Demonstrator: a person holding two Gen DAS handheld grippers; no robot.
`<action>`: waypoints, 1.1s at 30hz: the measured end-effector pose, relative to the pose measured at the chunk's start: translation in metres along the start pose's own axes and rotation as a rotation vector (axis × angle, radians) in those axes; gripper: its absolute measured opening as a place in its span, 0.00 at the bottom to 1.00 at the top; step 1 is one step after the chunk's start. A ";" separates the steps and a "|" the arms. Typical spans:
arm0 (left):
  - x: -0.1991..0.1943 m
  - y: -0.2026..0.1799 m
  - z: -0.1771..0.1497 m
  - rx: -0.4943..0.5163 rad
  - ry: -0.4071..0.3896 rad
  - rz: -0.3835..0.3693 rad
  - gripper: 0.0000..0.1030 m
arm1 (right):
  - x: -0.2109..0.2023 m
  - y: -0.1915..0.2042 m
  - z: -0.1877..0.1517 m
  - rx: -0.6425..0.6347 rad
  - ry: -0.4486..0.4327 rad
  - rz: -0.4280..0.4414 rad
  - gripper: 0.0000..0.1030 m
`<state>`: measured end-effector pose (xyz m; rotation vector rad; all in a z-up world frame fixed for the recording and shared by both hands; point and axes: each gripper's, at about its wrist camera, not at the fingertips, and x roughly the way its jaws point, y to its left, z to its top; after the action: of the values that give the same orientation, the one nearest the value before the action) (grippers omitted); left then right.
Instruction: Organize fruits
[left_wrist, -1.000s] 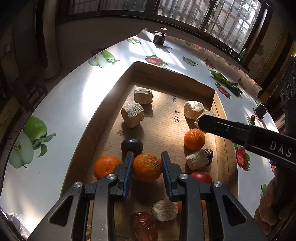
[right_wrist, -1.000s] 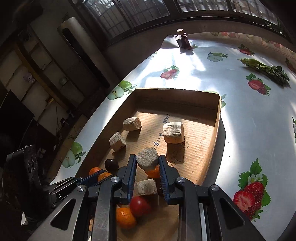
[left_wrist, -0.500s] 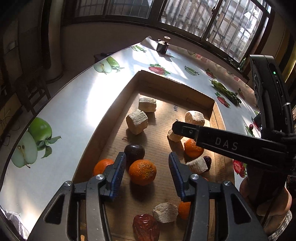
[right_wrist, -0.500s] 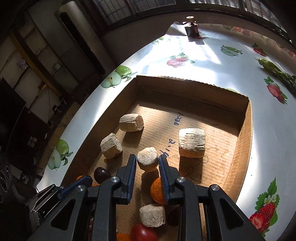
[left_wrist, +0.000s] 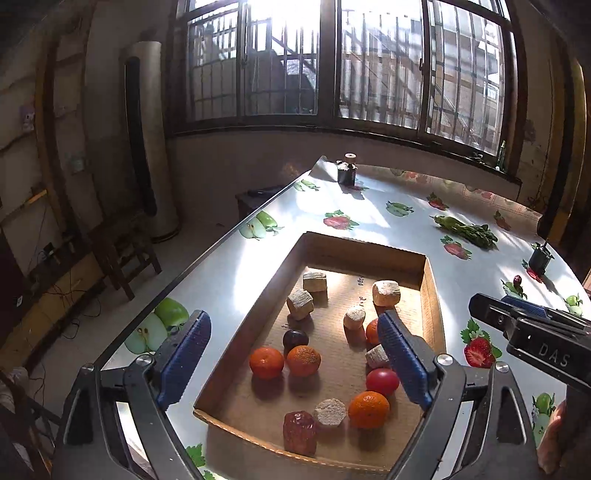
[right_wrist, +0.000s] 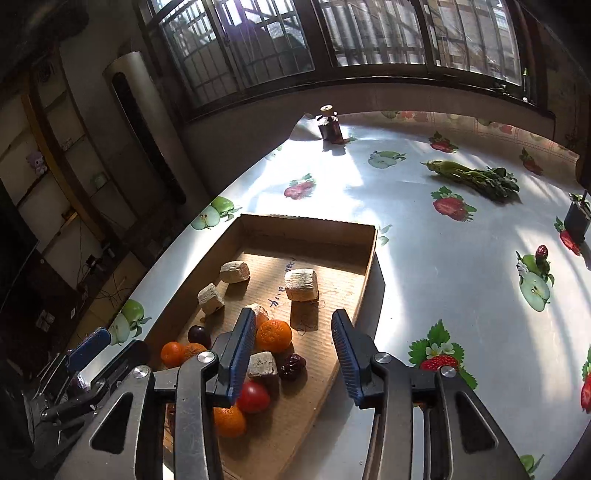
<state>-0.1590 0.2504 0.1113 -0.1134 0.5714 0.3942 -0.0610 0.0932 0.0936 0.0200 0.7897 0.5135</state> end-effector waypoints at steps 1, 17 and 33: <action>-0.009 -0.007 0.000 0.022 -0.036 0.013 0.98 | -0.013 -0.005 -0.008 0.004 -0.026 -0.036 0.58; -0.041 -0.067 -0.017 0.122 0.029 -0.005 0.99 | -0.066 -0.058 -0.084 0.114 -0.080 -0.174 0.69; -0.077 -0.058 -0.024 0.045 -0.164 0.016 1.00 | -0.073 -0.042 -0.099 0.053 -0.126 -0.189 0.73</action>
<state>-0.2073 0.1664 0.1331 -0.0330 0.4191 0.4018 -0.1536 0.0066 0.0641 0.0263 0.6741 0.3084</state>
